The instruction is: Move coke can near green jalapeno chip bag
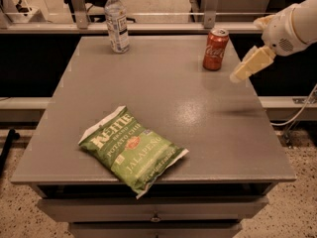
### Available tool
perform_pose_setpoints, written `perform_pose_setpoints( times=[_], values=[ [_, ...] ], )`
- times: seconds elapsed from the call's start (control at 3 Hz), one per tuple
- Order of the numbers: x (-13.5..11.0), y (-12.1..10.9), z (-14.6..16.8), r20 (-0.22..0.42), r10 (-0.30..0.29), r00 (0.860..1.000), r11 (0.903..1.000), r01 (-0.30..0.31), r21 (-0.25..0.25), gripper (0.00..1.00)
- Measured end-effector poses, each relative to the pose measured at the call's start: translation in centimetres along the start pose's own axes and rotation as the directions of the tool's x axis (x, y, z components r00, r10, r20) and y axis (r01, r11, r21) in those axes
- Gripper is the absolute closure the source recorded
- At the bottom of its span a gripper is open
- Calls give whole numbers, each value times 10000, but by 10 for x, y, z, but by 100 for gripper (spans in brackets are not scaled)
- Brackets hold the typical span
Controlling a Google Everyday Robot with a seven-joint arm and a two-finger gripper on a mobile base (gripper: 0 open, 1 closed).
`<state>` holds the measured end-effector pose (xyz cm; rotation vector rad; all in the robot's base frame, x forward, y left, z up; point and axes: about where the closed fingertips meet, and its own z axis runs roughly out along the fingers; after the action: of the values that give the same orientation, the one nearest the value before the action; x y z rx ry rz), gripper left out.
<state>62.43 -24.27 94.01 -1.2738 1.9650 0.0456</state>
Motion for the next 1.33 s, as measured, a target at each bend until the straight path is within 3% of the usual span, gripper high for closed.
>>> perform_pose_setpoints(
  times=[0.33,0.67,1.0,1.33],
  values=[
    [-5,-35,33,1162,646,9911,9970,-691,350,0],
    [-11,-57,60,2365,1270,9633,9902,-1372,272,0],
    [-15,-66,81,3212,1811,9295,9818,-1898,-42,0],
    [-19,-64,103,4001,2475,8824,9682,-2406,-684,0]
  ],
)
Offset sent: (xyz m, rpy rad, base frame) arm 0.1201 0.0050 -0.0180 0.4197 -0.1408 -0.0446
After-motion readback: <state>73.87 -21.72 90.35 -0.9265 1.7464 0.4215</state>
